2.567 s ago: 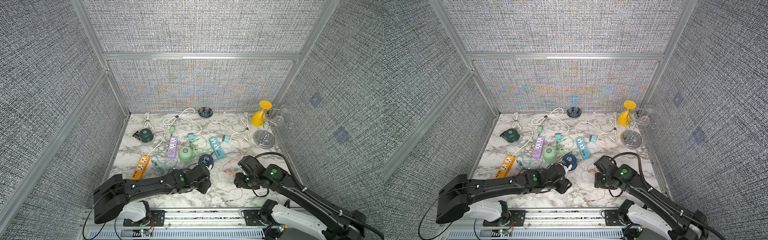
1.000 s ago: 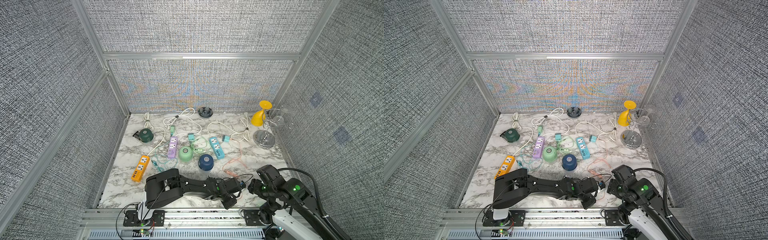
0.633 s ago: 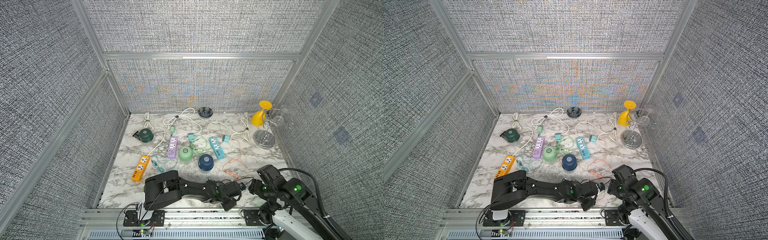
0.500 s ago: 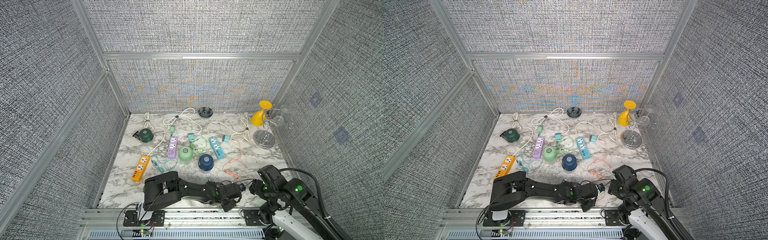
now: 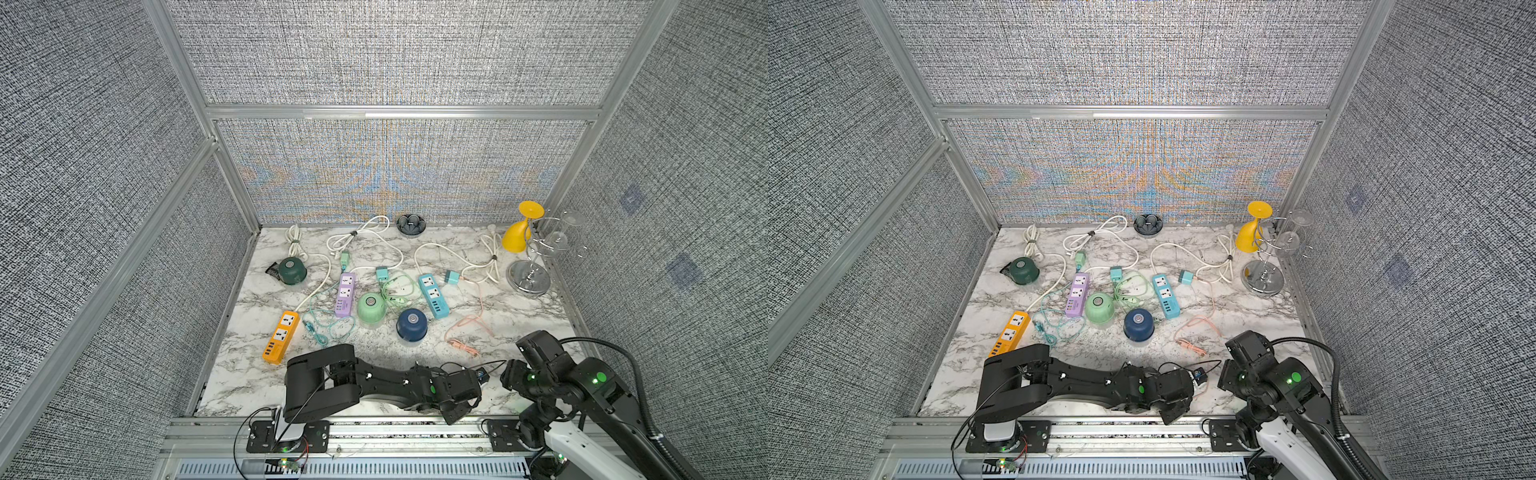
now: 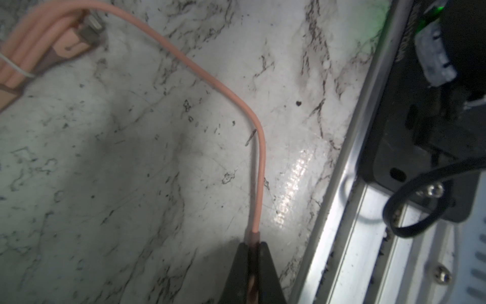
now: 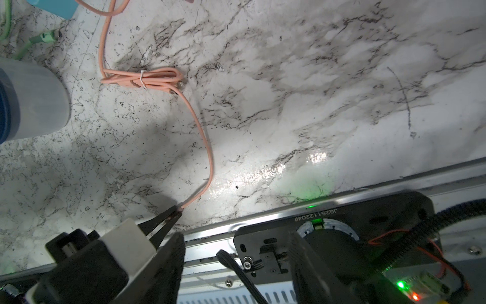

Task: Charge the cordless meat grinders
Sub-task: Pick up the charging cable from the center of the board.

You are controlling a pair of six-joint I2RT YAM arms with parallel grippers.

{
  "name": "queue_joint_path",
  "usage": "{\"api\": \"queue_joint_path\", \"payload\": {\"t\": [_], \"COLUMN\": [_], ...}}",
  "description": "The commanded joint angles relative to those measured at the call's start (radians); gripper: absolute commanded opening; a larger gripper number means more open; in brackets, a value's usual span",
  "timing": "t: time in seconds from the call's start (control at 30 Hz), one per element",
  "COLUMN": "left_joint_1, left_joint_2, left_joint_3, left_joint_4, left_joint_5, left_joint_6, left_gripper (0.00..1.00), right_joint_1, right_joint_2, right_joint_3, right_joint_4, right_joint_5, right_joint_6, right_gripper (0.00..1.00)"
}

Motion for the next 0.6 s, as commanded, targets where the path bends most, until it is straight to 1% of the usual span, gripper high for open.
{"api": "queue_joint_path", "payload": {"t": [0.0,0.07,0.17,0.23,0.33,0.43,0.47,0.57], "left_joint_1": [0.002,0.008,0.044,0.086,0.176,0.273,0.306,0.387], "left_joint_2": [-0.001,-0.003,-0.025,-0.058,-0.131,-0.188,-0.198,-0.219], "left_joint_3": [-0.007,0.004,0.005,-0.007,-0.026,-0.014,0.002,0.056], "left_joint_4": [-0.160,-0.181,-0.177,-0.160,-0.146,-0.158,-0.170,-0.206], "left_joint_5": [-0.005,-0.007,0.037,0.087,0.163,0.296,0.349,0.483], "left_joint_6": [-0.004,-0.010,-0.020,-0.034,-0.049,-0.054,-0.054,-0.068], "left_gripper": [0.03,0.00,0.00,0.00,0.00,0.00,0.00,0.00], "right_joint_1": [0.000,0.000,0.000,0.000,0.000,-0.006,-0.009,-0.020], "right_joint_2": [0.011,0.022,0.034,0.039,0.043,0.065,0.075,0.110], "right_joint_3": [0.004,0.001,-0.005,-0.007,0.003,0.036,0.046,0.065], "right_joint_4": [0.032,0.062,0.131,0.177,0.218,0.249,0.272,0.384], "right_joint_5": [-0.026,-0.056,-0.112,-0.138,-0.144,-0.145,-0.155,-0.223], "right_joint_6": [-0.006,-0.014,-0.020,-0.019,-0.011,-0.022,-0.030,-0.033], "right_gripper": [0.64,0.64,0.63,0.63,0.63,0.62,0.61,0.56]}}
